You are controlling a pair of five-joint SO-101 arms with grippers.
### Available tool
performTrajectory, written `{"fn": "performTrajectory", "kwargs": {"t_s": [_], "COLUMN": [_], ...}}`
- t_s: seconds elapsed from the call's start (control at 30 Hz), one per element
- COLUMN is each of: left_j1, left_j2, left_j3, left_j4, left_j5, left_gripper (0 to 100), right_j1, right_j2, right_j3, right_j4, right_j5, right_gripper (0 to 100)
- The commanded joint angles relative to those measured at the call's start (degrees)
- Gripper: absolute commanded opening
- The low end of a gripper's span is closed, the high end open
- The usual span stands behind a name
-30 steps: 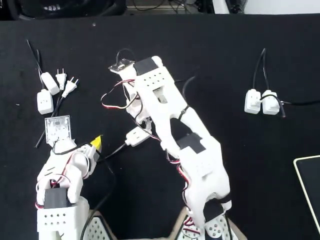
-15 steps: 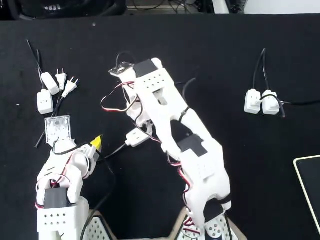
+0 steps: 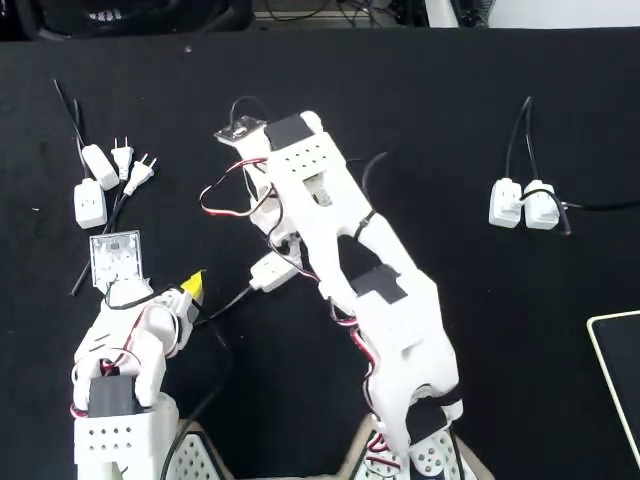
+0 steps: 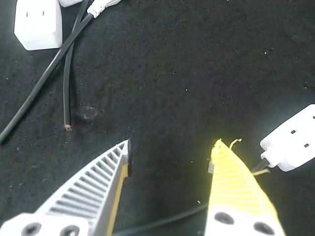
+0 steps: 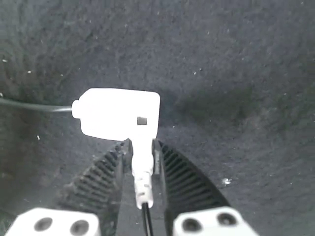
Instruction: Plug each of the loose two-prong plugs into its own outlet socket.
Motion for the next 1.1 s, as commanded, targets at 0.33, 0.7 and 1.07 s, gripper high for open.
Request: {"fn": "performTrajectory", "kwargs": {"t_s": [0.33, 0.7, 1.07], "left_j1": [-0.75, -0.75, -0.75], "left_j2": [-0.26, -0.35, -0.35], "left_j3": [-0.75, -0.75, -0.75], "left_j4": [-0.35, -0.35, -0.35], "left_j5": [-0.53, -0.53, -0.53], "left_gripper": [27, 27, 27], "right_j1": [-0.53, -0.44, 0.53], "right_j2": [0.48, -6.9, -12.09], "right_j3": [2.51, 4.53, 9.19], "right_j4": [1.93, 1.93, 1.93], "right_j5": [1.85, 1.93, 5.19], "right_gripper": [1.0, 1.0, 1.0]}}
